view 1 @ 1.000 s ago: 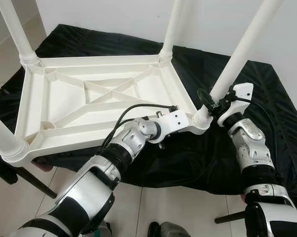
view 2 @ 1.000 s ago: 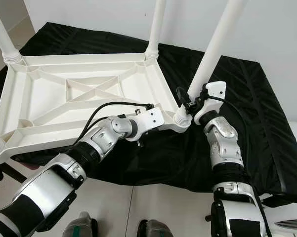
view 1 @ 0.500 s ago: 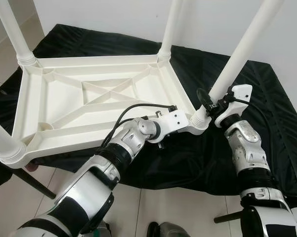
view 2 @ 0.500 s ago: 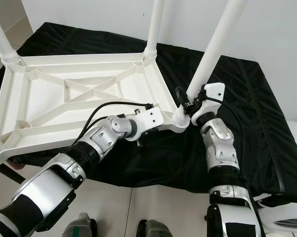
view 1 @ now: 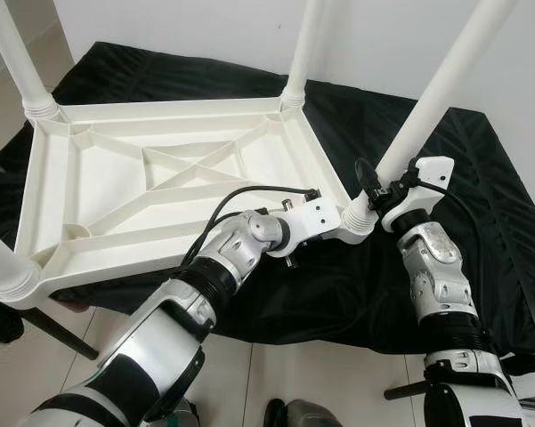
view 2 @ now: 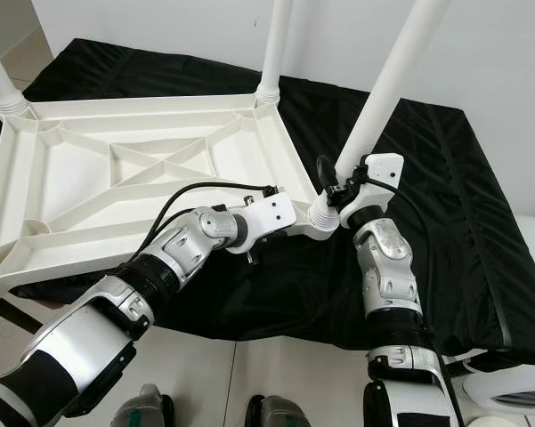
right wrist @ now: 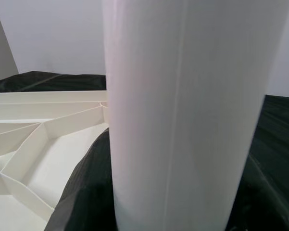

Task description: Building children table

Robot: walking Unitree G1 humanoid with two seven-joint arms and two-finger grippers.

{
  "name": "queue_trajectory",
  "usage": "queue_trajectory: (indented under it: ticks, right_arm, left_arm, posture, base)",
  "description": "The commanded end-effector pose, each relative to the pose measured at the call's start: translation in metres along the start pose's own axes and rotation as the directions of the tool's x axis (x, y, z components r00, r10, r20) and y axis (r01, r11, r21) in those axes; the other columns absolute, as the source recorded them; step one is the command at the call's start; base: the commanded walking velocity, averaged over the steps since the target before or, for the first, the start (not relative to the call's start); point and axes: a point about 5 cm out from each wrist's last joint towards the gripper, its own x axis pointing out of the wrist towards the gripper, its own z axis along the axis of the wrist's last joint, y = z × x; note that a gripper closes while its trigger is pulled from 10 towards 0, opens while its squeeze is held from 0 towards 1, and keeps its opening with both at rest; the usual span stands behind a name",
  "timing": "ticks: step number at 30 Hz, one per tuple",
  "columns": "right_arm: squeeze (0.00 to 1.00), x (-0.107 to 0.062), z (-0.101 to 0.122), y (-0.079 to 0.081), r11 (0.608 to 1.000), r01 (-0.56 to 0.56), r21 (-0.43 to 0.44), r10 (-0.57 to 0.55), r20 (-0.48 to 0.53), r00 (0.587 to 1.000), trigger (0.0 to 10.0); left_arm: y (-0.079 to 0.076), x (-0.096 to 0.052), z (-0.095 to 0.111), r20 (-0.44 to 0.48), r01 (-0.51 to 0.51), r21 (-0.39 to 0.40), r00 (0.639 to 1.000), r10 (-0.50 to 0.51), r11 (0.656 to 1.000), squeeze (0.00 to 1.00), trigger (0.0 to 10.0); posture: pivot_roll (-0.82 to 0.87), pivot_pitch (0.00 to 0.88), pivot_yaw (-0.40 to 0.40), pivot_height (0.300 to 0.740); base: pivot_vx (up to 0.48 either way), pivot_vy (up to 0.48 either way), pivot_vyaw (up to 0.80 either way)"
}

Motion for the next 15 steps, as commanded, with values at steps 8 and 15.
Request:
queue_trajectory:
  ticks: [8,15]
  right_arm:
    - [0.00,-0.0103,-0.0296,0.0118,0.999,0.009,0.040,-0.003,-0.141,0.990,10.0]
    - [0.00,-0.0110,-0.0283,0.0163,0.999,0.025,0.043,-0.019,-0.133,0.991,10.0]
  left_arm:
    - [-0.0074,0.0017,-0.0160,-0.062,0.023,-0.036,0.998,-0.025,0.999,0.00,10.0]
    - [-0.0071,0.0012,-0.0163,-0.063,0.022,-0.039,0.998,-0.025,0.999,0.00,10.0]
  posture:
    - [0.02,0.055,-0.069,0.740]
    - [0.03,0.056,-0.072,0.740]
  base:
    - [0.000,0.000,0.00]
    - [0.000,0.000,0.00]
